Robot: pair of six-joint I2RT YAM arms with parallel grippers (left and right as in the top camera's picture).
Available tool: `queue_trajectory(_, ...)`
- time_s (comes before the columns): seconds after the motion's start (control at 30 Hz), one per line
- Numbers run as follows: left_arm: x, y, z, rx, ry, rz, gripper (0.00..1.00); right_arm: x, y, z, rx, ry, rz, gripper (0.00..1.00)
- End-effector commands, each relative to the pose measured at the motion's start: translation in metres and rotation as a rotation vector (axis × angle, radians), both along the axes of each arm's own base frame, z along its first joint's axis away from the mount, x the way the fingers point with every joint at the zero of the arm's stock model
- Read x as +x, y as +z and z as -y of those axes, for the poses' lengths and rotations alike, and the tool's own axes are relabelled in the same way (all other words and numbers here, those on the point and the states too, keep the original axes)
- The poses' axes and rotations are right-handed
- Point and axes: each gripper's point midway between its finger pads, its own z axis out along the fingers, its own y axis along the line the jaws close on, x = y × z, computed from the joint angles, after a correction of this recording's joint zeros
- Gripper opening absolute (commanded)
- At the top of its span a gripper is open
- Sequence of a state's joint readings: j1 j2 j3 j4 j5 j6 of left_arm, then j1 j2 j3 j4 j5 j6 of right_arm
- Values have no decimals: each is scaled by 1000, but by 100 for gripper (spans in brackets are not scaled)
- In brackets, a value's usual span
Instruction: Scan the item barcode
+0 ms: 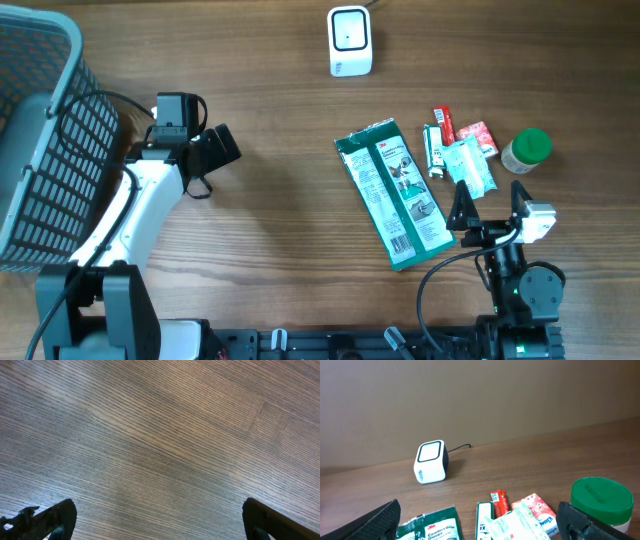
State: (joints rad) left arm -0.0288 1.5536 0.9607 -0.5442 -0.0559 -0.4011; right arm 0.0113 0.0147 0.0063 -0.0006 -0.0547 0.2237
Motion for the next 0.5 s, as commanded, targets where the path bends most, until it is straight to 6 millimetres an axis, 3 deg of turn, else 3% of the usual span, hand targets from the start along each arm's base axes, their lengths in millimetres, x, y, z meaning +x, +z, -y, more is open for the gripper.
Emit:
queue_trajectory(0.0, 4, 7, -3, 13, 4, 23, 100, 0, 2, 3, 14, -15, 11, 100)
queue_trajectory(0.27, 5, 16, -2, 13, 2, 46, 100, 0, 2, 3, 14, -15, 11, 100)
queue_trajectory(0.4, 5, 58, -2, 9, 3, 167, 100, 0, 2, 3, 14, -15, 11, 100)
queue_trajectory(0.47, 0, 98, -3, 6, 5, 283, 100, 0, 2, 3, 14, -15, 11, 100)
